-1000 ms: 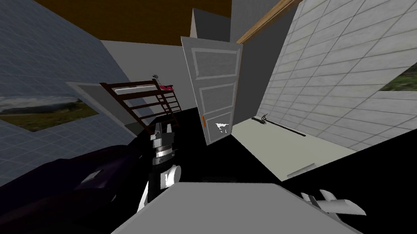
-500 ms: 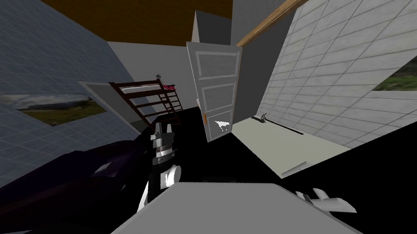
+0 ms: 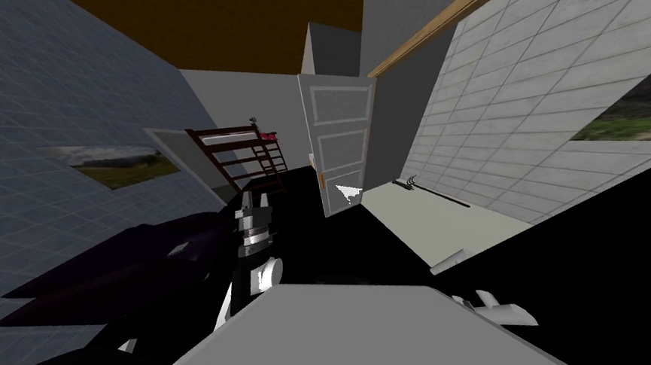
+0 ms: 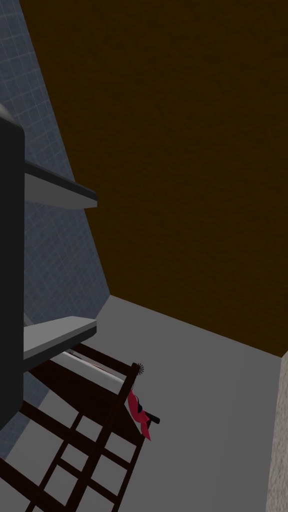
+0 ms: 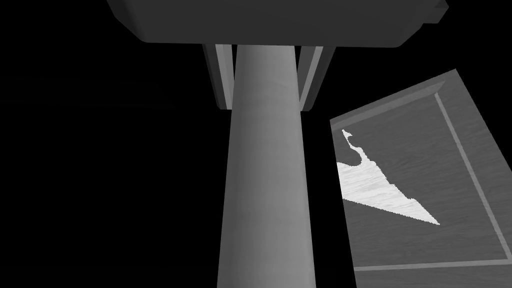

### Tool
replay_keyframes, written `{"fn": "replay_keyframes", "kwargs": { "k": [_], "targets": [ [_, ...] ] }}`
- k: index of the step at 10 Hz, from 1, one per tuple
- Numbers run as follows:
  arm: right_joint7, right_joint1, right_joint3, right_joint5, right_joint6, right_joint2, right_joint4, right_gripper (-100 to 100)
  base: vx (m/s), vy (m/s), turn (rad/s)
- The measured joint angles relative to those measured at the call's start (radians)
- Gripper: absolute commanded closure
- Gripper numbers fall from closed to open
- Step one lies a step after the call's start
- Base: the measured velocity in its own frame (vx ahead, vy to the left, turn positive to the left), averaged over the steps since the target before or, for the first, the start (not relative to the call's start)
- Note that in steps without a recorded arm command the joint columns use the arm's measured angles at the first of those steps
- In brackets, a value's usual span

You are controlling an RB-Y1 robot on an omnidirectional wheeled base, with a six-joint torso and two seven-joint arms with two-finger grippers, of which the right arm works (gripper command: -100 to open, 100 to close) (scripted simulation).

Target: Pull the door open

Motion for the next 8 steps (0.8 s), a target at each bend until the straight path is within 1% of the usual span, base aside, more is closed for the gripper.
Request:
{"fn": "replay_keyframes", "kwargs": {
  "k": [1,2,3,5,7,8],
  "targets": [
    [-0.002,0.0,0.01,0.01,-0.009,-0.002,0.003,100,-0.208,-0.001,0.026],
    [-0.004,0.001,0.019,0.019,-0.016,-0.005,0.003,100,-0.093,0.006,0.005],
    [-0.003,0.002,0.022,0.021,-0.016,-0.003,0.004,100,-0.131,-0.011,0.034],
    [-0.006,-0.004,0.035,0.036,-0.025,-0.007,0.012,100,-0.163,-0.034,0.041],
    [0.0,0.004,0.048,0.052,-0.028,-0.013,-0.009,100,-0.164,-0.024,0.032],
    [0.0,0.001,0.055,0.06,-0.036,-0.013,-0.004,100,-0.187,-0.029,0.035]
  ]
}}
